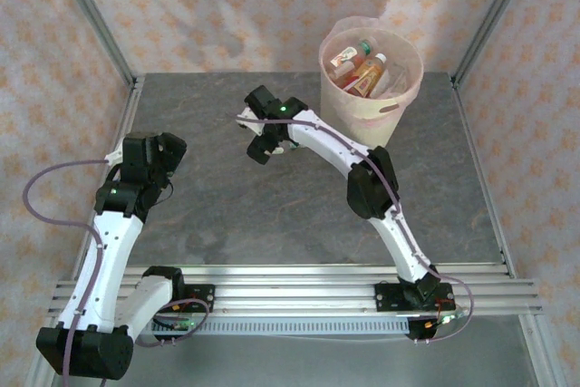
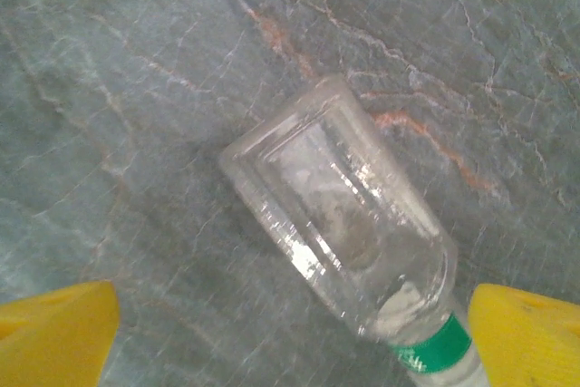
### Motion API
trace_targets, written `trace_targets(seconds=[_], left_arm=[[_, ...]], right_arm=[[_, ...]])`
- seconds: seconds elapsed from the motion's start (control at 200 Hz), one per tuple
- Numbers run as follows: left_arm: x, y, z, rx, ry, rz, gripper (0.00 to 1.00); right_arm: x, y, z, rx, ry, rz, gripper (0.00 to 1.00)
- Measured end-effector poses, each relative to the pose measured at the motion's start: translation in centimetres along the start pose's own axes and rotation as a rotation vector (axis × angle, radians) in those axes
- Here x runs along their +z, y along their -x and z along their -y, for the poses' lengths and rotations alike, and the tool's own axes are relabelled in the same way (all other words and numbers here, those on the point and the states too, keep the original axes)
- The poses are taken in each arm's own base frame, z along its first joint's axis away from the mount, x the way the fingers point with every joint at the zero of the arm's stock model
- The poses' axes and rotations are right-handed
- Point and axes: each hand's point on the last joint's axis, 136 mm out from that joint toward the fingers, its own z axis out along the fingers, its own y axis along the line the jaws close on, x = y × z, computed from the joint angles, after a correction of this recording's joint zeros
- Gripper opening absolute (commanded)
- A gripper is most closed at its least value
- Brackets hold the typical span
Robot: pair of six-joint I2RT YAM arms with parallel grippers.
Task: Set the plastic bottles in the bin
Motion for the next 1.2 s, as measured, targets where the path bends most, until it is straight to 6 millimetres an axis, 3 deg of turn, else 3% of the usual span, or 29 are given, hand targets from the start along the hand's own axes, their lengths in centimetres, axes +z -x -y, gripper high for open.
trace_targets(seconds=[0.375,0.781,1.201], left_arm=[[0.6,-0.3,-0.3,0.015,0.023,-0.017,1.00],[0.6,-0.5,-0.6,0.017,0.037,-0.024,1.00],[0.7,-0.8,-0.4,0.016,0.029,-0.044,1.00]], right_arm=[[2.8,-1.2,2.8,0.007,0.063,-0.016,0.99],[5.6,-1.1,1.4,-0.019,0.156,-0.005,0.99],[5.8,-3.4,0.4,0.007,0.160,-0.110,0.99]])
